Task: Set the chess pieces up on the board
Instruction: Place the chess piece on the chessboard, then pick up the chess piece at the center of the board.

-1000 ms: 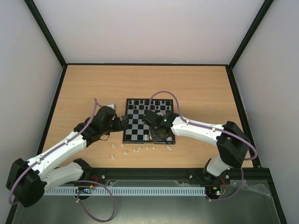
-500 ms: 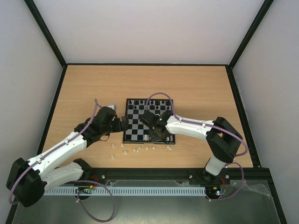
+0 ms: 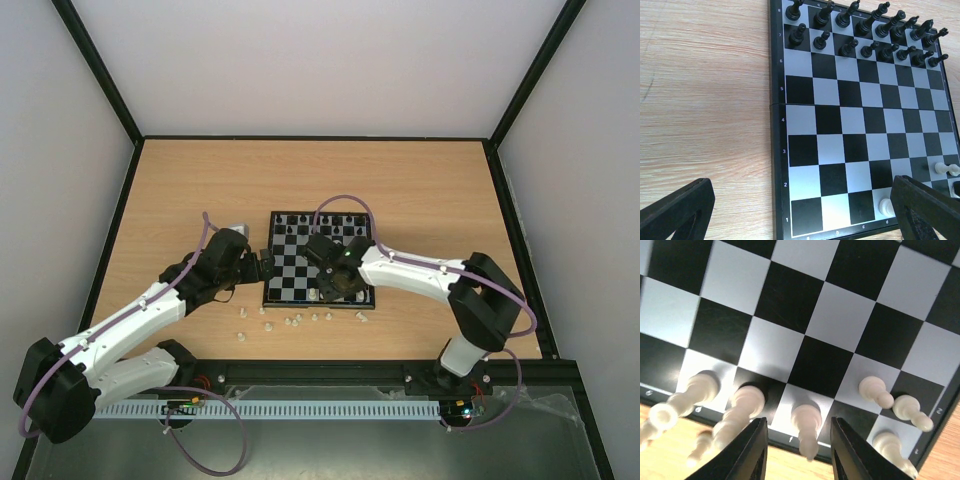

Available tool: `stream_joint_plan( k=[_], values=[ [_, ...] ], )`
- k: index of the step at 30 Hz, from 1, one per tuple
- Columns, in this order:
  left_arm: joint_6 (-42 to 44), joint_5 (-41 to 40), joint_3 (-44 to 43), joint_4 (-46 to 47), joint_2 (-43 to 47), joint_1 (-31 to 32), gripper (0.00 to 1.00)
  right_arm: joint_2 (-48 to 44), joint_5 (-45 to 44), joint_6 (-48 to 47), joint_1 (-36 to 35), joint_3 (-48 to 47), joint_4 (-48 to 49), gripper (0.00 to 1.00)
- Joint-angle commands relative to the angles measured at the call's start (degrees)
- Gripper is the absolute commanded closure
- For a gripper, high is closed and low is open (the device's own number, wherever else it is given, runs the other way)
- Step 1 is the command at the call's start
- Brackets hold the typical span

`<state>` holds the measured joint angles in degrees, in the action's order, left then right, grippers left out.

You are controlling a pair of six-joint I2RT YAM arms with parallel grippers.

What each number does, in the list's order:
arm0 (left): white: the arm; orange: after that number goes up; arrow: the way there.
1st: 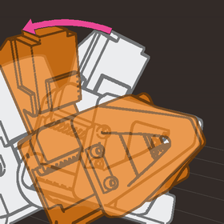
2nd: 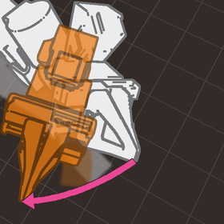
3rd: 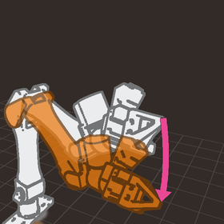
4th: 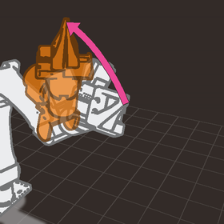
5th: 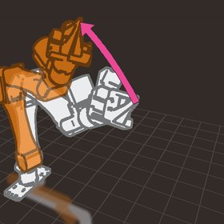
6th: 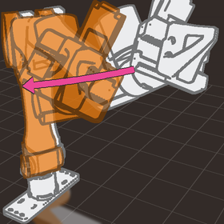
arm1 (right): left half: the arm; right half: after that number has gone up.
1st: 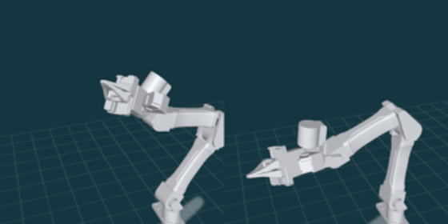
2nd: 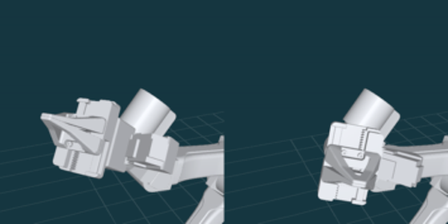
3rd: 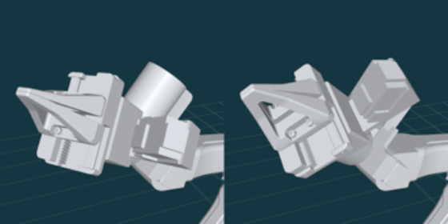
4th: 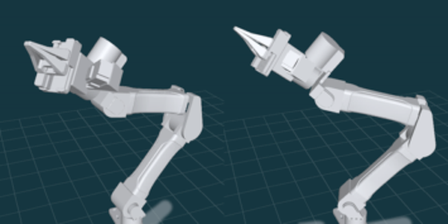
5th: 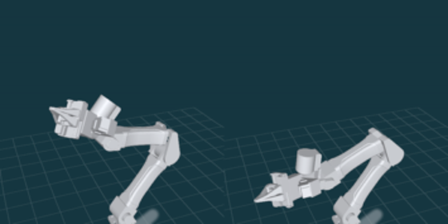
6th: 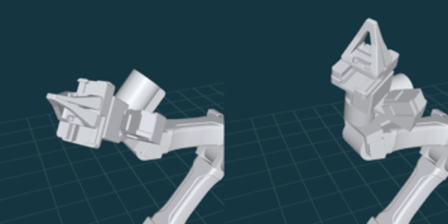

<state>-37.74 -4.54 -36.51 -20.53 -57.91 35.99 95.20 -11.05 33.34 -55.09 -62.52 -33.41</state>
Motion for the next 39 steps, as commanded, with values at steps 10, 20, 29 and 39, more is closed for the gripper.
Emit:
stream_joint_plan(
  k=[10,20,29,39],
  values=[
    [-0.4,-0.6,0.4,-0.5,0.2,0.0,0.01,-7.6,1.2,7.0,-10.3,3.8,-3.7,0.67],
    [-0.4,-0.6,0.1,-1.3,1.3,0.0,0.01,-1.6,1.7,6.7,-11.0,5.4,0.9,0.71],
    [-0.3,-0.7,0.3,-1.3,1.4,0.0,0.01,1.4,1.2,5.7,-9.3,4.7,2.1,0.73],
    [-0.2,-0.7,0.4,-0.9,1.2,0.0,0.01,1.9,2.2,4.3,-8.0,4.9,3.4,0.78]
  ],
)
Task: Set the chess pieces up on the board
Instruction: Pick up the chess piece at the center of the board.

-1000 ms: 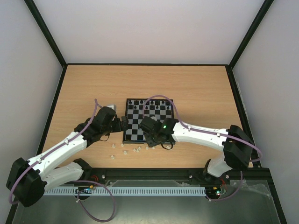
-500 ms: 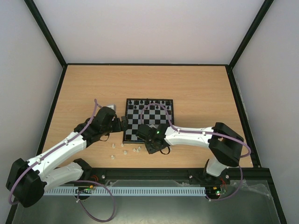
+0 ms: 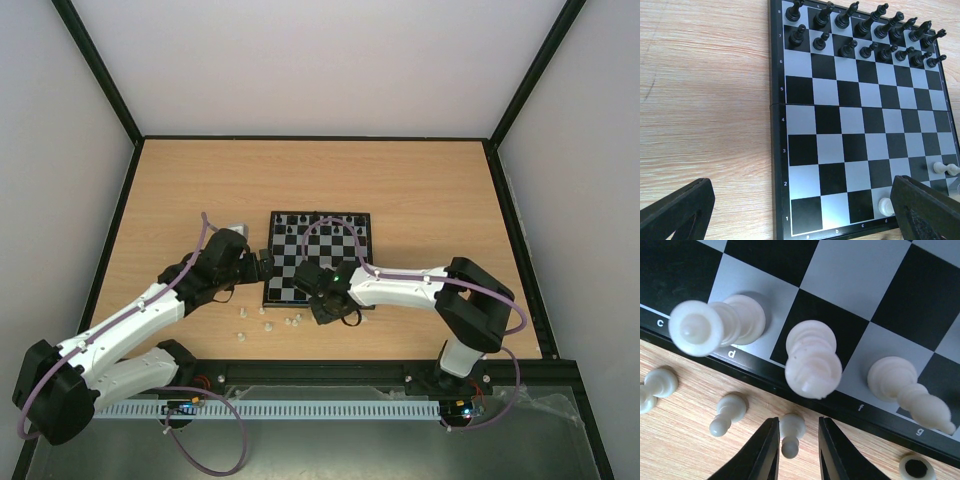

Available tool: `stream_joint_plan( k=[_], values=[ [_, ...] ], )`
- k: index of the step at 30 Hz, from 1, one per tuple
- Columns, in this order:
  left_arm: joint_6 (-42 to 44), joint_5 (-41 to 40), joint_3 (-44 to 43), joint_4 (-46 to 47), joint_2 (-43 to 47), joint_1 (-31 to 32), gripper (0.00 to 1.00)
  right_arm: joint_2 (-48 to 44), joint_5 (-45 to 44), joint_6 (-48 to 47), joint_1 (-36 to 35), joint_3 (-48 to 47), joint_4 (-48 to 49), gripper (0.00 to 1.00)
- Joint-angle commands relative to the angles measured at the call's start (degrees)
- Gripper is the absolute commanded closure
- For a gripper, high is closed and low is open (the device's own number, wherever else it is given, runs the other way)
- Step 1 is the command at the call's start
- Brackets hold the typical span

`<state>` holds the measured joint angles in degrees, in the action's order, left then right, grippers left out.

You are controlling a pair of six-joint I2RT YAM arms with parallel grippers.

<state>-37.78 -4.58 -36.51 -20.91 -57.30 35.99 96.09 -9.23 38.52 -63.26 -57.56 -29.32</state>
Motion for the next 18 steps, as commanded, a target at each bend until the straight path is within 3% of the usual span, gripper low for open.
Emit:
stream_joint_plan(
  k=[1,18],
  values=[
    [-0.1,-0.6,0.4,-0.5,0.6,0.0,0.00,1.1,0.6,-0.9,0.3,0.0,-0.7,0.78],
    [-0.3,-0.1,0.8,0.2,0.4,0.0,0.00,-2.0,1.3,-0.1,0.2,2.0,-2.4,0.90]
  ],
)
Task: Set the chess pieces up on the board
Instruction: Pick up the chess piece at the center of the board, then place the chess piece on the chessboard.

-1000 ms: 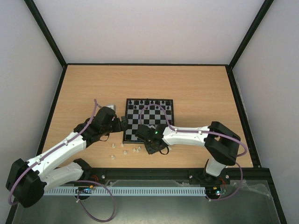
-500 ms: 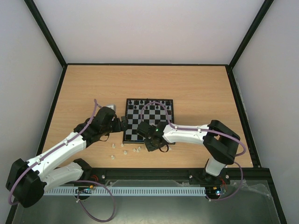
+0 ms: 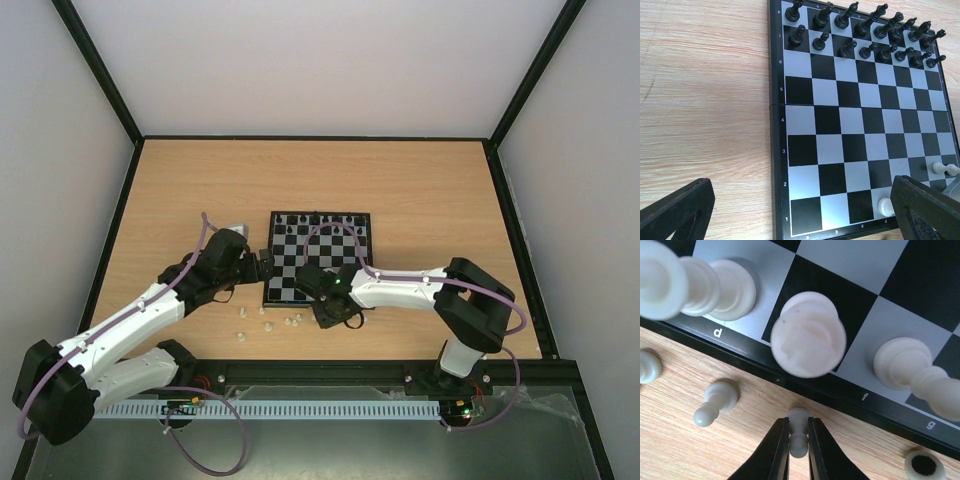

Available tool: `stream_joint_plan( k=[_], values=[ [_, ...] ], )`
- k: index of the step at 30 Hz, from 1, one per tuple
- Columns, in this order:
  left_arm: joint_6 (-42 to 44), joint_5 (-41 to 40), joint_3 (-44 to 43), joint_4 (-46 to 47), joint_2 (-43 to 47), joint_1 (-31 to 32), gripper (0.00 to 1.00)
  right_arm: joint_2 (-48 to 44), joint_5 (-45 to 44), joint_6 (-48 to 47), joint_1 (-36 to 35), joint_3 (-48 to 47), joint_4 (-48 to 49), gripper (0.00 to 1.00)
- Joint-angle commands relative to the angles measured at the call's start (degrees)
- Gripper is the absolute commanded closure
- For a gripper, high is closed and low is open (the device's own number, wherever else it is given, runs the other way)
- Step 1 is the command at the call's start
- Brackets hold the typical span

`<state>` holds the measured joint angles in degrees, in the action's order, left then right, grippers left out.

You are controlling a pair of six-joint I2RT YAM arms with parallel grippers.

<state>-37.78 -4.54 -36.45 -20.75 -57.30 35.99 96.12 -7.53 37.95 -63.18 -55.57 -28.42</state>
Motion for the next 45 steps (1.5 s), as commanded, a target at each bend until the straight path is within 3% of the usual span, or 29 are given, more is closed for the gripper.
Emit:
stream_joint_plan(
  k=[1,11,22,45],
  values=[
    [-0.3,-0.1,0.7,0.0,0.4,0.0,0.01,-2.6,-0.8,0.5,0.2,-0.6,-4.1,0.90],
    [-0.2,0.0,0.5,0.4,0.0,0.0,0.00,-10.7,-7.9,-2.7,4.5,-10.9,-14.8,0.88],
    [-0.2,-0.3,0.4,0.6,-0.5,0.0,0.00,-3.4,-5.4,-9.6,12.3,-14.0,-11.9,0.88],
    [0.0,0.1,0.9,1.5,-1.4,-0.2,0.01,4.3,-1.0,-10.9,12.9,-11.4,-7.5,0.88]
  ],
)
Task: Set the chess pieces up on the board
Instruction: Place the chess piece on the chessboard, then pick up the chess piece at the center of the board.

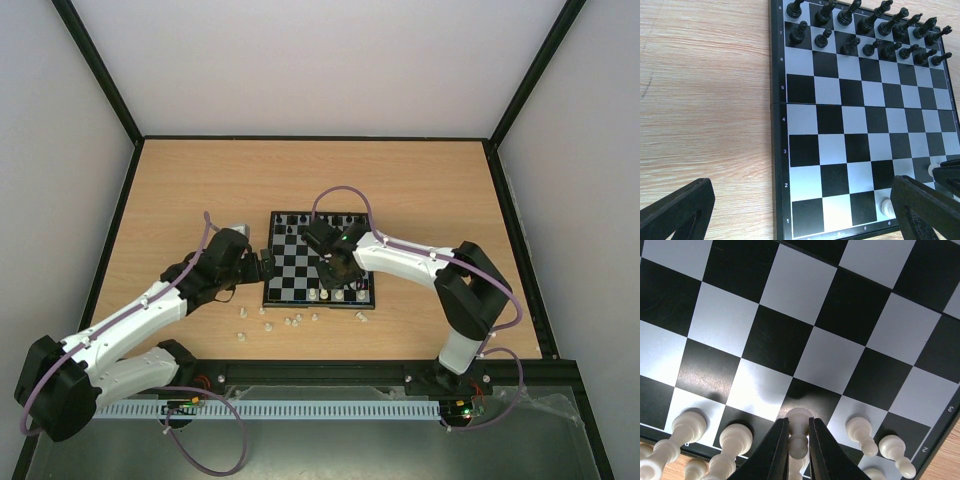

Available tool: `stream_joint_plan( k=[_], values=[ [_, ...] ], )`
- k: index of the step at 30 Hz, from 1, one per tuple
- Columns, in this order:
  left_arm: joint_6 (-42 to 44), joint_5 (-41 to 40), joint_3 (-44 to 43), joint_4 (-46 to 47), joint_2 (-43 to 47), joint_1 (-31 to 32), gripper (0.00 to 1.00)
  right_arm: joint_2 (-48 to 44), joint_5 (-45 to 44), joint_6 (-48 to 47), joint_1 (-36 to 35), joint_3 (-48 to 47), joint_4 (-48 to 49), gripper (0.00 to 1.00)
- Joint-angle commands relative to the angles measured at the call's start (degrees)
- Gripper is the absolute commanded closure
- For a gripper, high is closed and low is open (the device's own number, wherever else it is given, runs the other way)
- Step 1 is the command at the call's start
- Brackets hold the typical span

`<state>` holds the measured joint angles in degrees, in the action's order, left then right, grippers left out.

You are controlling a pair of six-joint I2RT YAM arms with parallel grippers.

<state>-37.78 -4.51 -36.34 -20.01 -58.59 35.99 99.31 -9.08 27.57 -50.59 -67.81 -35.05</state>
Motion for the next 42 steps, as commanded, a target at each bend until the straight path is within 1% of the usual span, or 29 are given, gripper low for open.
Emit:
stream_joint_plan(
  k=[1,15,18,26,27,31,37,39,42],
  values=[
    [0.0,0.1,0.8,0.8,-0.2,-0.2,0.01,1.3,0.6,-0.4,0.3,0.8,-1.0,0.88],
    [0.2,0.5,0.9,1.4,-0.9,-0.2,0.00,2.7,-0.1,-0.2,0.3,1.7,-0.7,0.88],
    [0.2,0.6,0.8,1.4,-0.9,-0.3,0.00,2.8,-0.3,-0.2,0.3,1.7,-0.6,0.84],
    [0.3,0.4,1.0,1.2,-0.7,-0.3,0.01,2.5,-0.5,-0.2,0.3,0.9,-1.0,0.81],
    [0.3,0.4,1.0,1.2,-0.7,-0.4,0.00,2.1,-0.6,-0.2,0.3,0.8,-1.1,0.79],
    [0.7,0.7,0.9,1.8,-1.0,-0.8,0.01,-1.1,-1.4,-0.1,0.2,-0.9,-1.4,0.70],
    [1.5,1.5,-0.5,3.4,-0.6,-1.3,0.00,-10.1,-2.9,-0.9,0.3,-3.6,-2.4,0.40],
    [2.1,1.1,-1.3,3.4,-0.6,-1.4,0.01,-12.6,-3.3,-1.1,0.3,-3.7,-2.5,0.29],
    [2.5,0.3,-2.4,3.4,-0.7,-1.5,0.01,-16.0,-4.1,-1.3,0.2,-2.9,-2.3,0.02]
  ],
)
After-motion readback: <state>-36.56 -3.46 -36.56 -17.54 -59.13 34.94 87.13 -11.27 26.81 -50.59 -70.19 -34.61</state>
